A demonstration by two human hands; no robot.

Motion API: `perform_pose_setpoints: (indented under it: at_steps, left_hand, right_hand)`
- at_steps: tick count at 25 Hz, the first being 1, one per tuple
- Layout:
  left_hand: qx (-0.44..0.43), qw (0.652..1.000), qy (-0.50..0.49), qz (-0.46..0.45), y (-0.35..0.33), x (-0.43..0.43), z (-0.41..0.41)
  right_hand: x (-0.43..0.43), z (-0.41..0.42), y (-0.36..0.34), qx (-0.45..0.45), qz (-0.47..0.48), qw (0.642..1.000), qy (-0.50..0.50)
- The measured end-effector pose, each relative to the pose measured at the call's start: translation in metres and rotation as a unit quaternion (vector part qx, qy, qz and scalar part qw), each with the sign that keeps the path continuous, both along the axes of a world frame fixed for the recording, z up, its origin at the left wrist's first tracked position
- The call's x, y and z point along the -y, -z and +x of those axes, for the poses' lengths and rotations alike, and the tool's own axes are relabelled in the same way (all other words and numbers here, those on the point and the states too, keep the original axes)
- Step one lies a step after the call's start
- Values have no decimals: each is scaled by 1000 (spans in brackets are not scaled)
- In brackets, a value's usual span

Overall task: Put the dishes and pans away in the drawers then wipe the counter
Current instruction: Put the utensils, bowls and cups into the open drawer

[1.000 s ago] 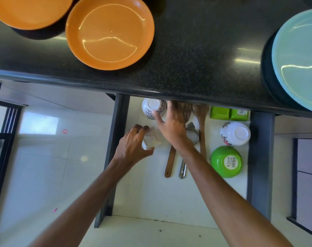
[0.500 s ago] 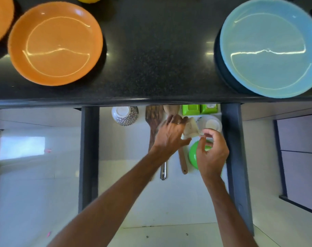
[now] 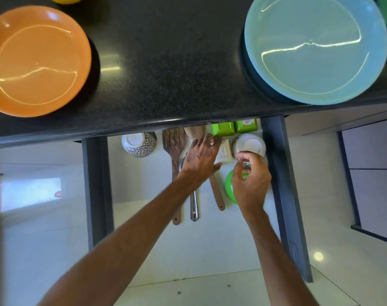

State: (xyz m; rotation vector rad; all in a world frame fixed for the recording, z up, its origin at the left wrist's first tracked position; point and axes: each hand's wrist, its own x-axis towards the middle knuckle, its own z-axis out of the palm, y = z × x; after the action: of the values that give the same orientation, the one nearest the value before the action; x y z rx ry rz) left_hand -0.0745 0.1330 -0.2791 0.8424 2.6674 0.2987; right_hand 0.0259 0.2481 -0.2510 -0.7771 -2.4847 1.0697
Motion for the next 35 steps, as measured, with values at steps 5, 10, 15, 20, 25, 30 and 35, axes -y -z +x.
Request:
perform_pose_setpoints:
  at_steps: [5, 10, 15, 20, 25, 30, 35]
  left_hand:
    - [-18, 999, -9, -27, 5, -6, 1]
    - [-33, 998, -42, 17, -4, 0, 5]
    - [-45, 989, -122, 73, -31, 26, 11]
    - [-126, 946, -152, 257, -76, 56, 27]
    - [-120, 908, -216, 339, -132, 92, 15]
    - [-172, 899, -231, 329, -159, 120, -35]
    - [-232, 898, -295, 230, -166, 138, -110]
  right_hand:
    - [1, -5, 2, 16, -17, 1000, -15]
    - [8, -9, 4, 23, -20, 999, -42]
    - [25, -16, -6, 0, -28, 997, -67]
    - [48, -29, -44, -63, -57, 991, -107]
    - [82, -60, -102, -137, -75, 971, -179]
    - [110, -123, -129, -179, -83, 955, -222]
    - [128, -215, -125, -191, -26, 942, -275]
